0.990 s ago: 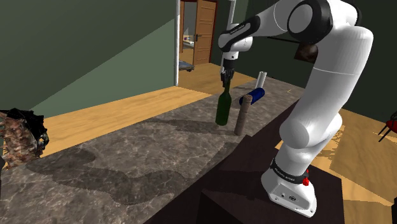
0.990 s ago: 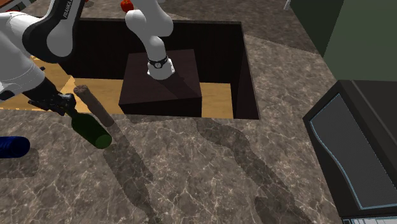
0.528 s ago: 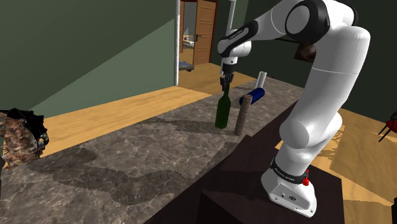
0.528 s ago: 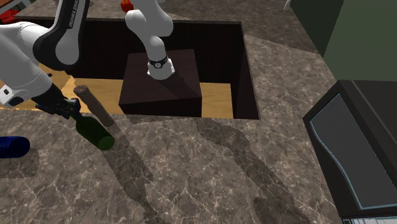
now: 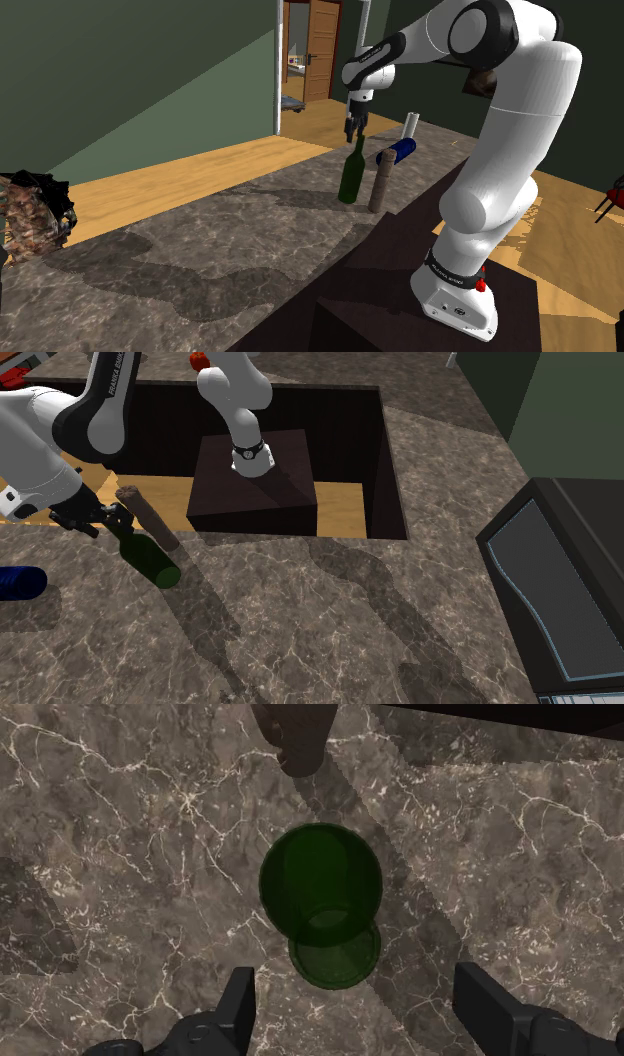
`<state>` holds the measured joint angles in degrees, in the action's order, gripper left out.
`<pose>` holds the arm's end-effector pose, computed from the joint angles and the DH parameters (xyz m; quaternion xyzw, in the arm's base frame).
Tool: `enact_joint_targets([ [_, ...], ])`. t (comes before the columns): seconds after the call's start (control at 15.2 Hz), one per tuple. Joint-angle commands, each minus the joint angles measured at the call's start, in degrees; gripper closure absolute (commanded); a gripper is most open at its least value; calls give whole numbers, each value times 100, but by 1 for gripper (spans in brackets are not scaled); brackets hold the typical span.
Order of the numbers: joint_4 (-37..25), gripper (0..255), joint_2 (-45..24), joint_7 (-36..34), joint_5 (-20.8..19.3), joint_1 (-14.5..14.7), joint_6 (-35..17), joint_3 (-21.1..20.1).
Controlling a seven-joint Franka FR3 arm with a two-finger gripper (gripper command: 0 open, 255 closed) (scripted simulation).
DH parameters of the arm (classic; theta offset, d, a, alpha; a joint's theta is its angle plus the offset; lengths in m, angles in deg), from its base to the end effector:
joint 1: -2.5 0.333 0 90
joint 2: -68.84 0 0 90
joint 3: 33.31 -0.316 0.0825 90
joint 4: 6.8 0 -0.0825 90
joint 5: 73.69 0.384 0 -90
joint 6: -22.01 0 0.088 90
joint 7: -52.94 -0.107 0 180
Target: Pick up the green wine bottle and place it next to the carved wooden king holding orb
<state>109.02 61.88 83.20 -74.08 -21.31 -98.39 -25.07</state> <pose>0.4847 -0.3020 0.3883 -0.9996 0.0135 0.0232 0.0005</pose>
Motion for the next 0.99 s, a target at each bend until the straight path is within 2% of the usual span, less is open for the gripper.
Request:
enact_joint_targets([
  [0.0,0,0,0,0,0,0,0,0],
  [0.13,-2,0,-1,0,0,0,1,0],
  [0.4,-473,0,226,-23,-32,14,696,-3],
  [0.92,-473,0,226,-23,-32,14,696,-3],
])
